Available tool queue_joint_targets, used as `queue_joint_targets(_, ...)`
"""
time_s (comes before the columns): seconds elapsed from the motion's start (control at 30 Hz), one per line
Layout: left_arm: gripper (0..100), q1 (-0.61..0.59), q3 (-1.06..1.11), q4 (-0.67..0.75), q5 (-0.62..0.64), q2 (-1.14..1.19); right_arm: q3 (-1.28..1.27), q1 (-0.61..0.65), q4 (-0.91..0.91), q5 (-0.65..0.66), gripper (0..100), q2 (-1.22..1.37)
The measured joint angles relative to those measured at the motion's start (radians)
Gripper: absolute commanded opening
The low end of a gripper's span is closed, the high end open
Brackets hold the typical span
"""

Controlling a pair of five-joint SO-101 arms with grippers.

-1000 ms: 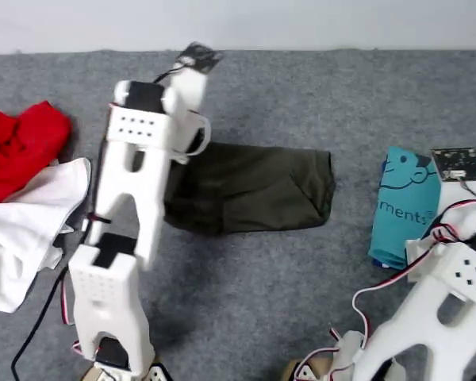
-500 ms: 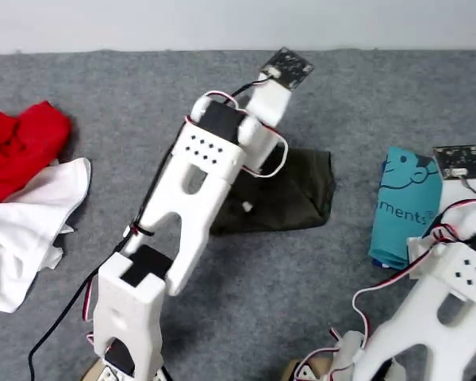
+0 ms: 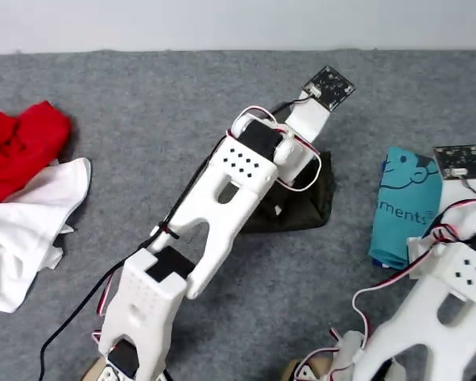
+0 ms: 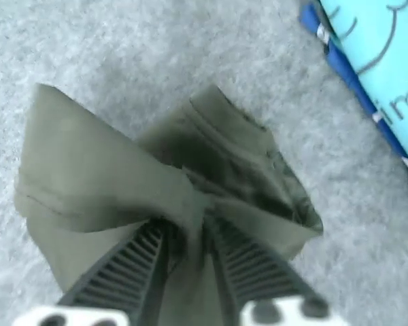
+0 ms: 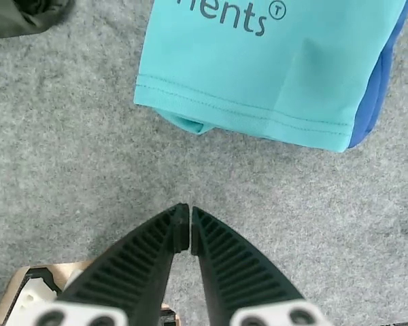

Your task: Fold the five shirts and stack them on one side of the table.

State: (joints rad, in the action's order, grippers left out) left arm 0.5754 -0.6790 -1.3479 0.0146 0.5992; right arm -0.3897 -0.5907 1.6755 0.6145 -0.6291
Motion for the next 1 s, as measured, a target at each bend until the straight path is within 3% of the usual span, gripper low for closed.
queue_joint_targets(0.17,23,0.0,0.0,0.043,0.092,0.003,0.0,0.0,0.0,0.0,0.9,0.0)
queue_joint_targets(0.3,23,-0.006,-0.055,-0.031,0.092,0.003,0.0,0.0,0.0,0.0,0.9,0.0)
queue_joint_targets(0.53,2,-0.132,-0.129,-0.173,0.044,0.008,0.0,0.0,0.0,0.0,0.9,0.0)
queue_joint_targets(0.63,2,-0.158,-0.138,-0.203,-0.014,0.061,0.0,0.0,0.0,0.0,0.9,0.0)
queue_joint_targets(0.83,2,-0.137,-0.144,-0.236,-0.084,0.229,0.0,0.0,0.0,0.0,0.9,0.0)
queue_joint_targets(1.0,2,-0.041,-0.261,-0.236,-0.092,0.322,0.0,0.0,0.0,0.0,0.9,0.0)
